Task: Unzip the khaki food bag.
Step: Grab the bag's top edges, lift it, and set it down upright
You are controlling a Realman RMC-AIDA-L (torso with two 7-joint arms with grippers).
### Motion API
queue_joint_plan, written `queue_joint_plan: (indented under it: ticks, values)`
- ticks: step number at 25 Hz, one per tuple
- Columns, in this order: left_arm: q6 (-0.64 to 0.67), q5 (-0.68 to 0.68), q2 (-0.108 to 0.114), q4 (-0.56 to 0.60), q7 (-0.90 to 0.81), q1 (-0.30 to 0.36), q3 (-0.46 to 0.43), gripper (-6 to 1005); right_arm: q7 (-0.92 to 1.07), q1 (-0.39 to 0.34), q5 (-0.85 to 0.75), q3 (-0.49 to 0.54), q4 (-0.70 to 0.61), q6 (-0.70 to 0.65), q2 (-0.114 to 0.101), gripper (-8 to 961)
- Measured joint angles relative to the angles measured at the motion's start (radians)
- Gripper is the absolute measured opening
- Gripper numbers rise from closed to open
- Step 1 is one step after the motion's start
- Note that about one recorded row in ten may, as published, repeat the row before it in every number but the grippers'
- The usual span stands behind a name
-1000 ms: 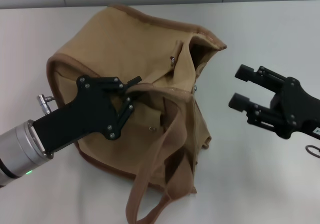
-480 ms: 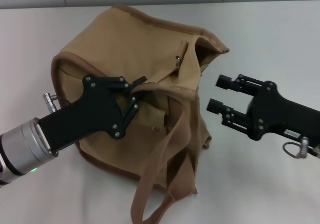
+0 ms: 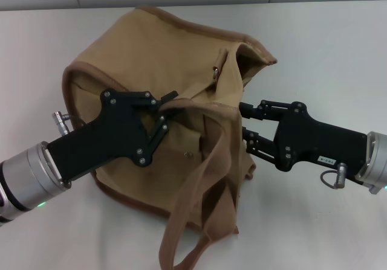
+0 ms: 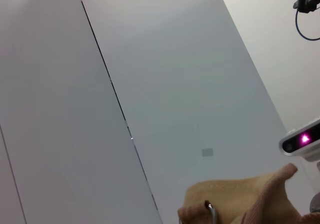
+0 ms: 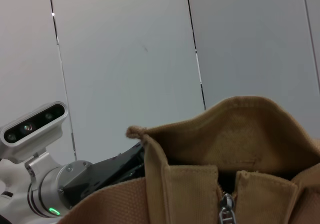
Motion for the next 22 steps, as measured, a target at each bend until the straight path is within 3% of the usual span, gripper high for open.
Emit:
queue_joint_plan:
  ticks: [12, 22]
  values:
    - [0.008, 0.006, 0.000, -0.011, 0.001, -0.015, 0.015, 56, 0.003, 0.019, -0.001, -0.001, 0.013, 0.003, 0.000, 422]
    - [0.010, 0.008, 0.000, -0.011, 0.001, -0.022, 0.025, 56, 0.021, 0.038, -0.001, -0.061, 0.025, 0.005, 0.000, 357]
